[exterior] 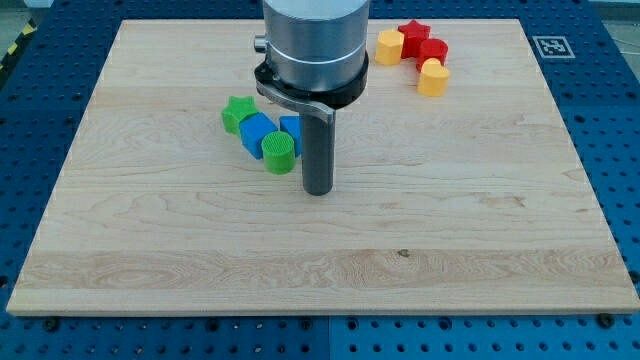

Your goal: Separate the green circle from the blue cube

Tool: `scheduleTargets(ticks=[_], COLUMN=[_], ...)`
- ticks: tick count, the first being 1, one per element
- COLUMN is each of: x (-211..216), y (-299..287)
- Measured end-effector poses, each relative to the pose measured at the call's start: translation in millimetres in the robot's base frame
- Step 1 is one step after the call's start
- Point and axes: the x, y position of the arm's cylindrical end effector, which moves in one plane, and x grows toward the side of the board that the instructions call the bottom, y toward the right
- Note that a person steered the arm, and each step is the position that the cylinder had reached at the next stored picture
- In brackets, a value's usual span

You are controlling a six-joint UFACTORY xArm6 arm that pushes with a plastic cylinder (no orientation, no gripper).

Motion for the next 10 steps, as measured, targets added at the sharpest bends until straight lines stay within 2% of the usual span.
scheduleTargets(ticks=[2, 5, 10], x=[-3, -46, -54], y=[-3, -10, -96])
